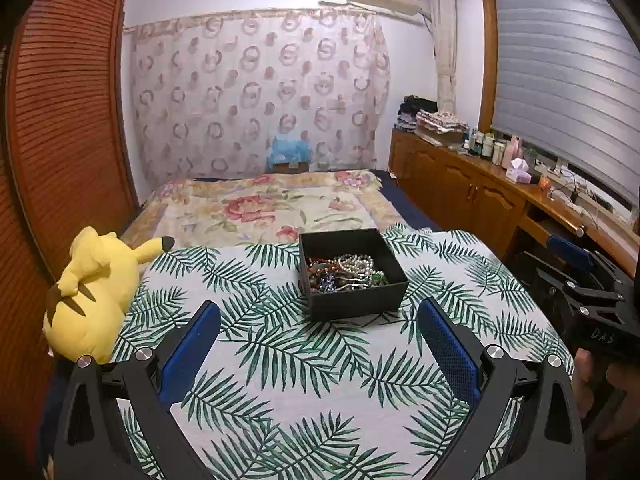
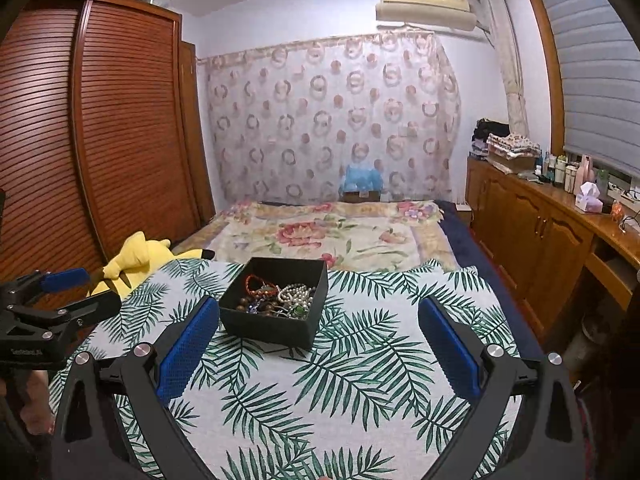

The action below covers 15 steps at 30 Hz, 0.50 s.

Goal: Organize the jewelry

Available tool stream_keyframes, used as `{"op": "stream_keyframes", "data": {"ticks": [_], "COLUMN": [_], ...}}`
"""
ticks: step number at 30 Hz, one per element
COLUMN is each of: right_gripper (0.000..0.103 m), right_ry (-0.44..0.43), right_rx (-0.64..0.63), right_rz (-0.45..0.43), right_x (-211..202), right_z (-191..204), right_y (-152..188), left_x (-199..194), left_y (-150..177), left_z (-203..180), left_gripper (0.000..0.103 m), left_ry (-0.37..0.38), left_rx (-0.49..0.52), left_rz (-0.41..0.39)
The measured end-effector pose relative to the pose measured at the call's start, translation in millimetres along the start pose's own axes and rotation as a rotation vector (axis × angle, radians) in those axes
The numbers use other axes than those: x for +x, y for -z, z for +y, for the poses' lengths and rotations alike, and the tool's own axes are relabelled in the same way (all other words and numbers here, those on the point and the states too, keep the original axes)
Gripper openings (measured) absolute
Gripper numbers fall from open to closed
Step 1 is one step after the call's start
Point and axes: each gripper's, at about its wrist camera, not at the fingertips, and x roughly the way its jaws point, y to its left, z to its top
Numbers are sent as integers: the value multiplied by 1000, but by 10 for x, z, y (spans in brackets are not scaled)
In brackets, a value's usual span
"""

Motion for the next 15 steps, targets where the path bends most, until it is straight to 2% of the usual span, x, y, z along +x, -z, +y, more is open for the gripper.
{"op": "stream_keyframes", "data": {"ticks": [15], "right_gripper": [100], "right_ry": [5], "right_rx": [3], "right_rz": [3], "right_x": [-40], "right_z": [-10], "right_y": [16], "left_x": [-22], "left_y": [13], "left_z": [-6], "left_gripper": [95], "left_ry": [-5], "left_rx": [-2], "left_rz": [-3]}}
